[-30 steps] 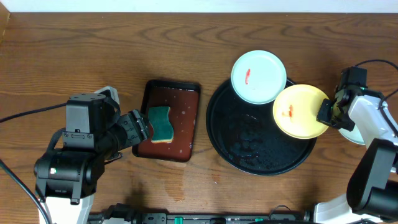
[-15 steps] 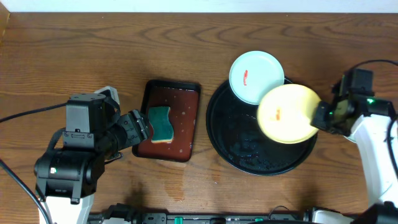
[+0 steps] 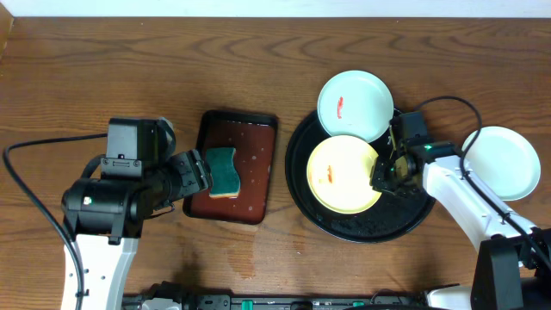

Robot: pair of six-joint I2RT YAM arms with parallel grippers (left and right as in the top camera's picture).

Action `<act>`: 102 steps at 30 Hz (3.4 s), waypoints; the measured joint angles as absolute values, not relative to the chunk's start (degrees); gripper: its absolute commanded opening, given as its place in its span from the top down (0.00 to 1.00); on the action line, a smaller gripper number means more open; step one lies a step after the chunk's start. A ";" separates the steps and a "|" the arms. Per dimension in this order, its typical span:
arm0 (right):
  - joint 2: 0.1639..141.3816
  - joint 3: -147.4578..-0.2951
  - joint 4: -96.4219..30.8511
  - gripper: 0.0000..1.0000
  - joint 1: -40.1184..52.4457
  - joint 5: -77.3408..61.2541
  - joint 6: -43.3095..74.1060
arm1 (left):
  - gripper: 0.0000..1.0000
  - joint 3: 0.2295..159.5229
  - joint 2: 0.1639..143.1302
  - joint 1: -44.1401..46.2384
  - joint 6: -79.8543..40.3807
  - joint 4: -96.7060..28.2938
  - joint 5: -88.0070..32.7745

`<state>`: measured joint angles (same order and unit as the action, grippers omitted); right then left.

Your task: Clean dirty plates on tray and stack at the side

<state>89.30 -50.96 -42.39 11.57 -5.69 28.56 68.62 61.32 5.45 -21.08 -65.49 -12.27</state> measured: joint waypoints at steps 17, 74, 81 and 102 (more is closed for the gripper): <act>92.73 -57.39 -42.94 0.81 11.44 -3.68 12.49 | 0.29 68.60 68.40 6.70 -18.98 -65.65 -12.62; 94.17 -50.04 -37.36 0.99 9.52 -2.15 11.46 | 0.37 58.50 83.94 11.86 -18.17 -49.30 -9.74; 94.17 -49.89 -37.15 0.99 9.52 -2.15 11.38 | 0.51 58.50 95.81 13.15 -19.35 -40.64 -3.79; 94.17 -49.84 -37.08 0.99 9.52 -2.15 11.29 | 0.39 61.82 99.20 13.19 -22.26 -42.24 -7.14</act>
